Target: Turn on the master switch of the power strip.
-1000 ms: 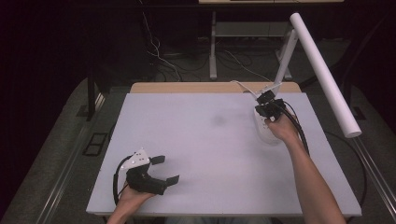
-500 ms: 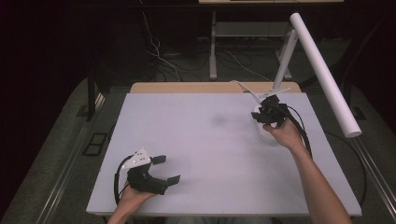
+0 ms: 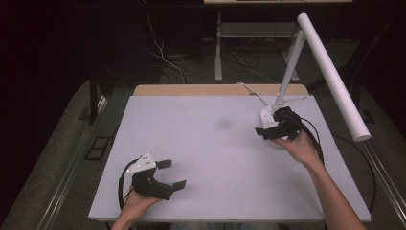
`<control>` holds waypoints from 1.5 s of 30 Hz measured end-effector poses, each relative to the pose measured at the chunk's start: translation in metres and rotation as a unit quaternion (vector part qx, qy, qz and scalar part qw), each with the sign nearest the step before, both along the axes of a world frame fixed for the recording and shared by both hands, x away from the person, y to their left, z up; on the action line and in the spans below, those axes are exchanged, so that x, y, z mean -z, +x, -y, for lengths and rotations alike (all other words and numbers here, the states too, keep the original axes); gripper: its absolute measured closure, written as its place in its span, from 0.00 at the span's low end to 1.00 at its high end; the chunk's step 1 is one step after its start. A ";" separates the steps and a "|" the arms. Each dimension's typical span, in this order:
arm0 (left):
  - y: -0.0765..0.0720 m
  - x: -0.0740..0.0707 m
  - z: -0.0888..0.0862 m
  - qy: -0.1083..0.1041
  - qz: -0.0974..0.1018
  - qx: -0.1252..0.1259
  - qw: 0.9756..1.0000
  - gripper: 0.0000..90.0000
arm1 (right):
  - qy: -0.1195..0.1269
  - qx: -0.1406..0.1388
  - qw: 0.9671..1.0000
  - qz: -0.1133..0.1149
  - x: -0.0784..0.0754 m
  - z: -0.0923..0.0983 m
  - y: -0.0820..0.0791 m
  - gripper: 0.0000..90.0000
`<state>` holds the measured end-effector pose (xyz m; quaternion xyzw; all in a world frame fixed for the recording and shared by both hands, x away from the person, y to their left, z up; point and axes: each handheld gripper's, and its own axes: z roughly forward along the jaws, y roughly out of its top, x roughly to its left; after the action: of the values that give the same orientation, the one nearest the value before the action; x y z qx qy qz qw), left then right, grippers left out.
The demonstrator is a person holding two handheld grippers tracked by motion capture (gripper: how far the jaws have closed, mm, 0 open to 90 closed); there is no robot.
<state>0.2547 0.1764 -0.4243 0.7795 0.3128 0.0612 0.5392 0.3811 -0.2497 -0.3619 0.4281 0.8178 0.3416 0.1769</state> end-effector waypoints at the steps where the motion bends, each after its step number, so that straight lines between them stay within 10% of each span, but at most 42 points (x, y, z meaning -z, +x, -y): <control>1: 0.000 0.000 0.000 0.000 0.000 0.001 1.000 0.04 | 0.009 -0.005 1.000 -0.005 0.000 0.000 -0.006 0.00; 25: -0.002 0.000 0.002 0.004 -0.003 -0.002 1.000 0.04 | 0.093 -0.029 0.995 -0.004 0.005 0.030 -0.076 0.00; 45: -0.003 0.000 0.000 0.005 -0.003 -0.003 1.000 0.04 | 0.111 -0.010 0.994 -0.016 0.047 0.047 -0.131 0.00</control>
<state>0.2518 0.1764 -0.4244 0.7817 0.3163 0.0620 0.5339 0.2503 -0.2968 -0.4085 0.4423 0.7819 0.4248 0.1122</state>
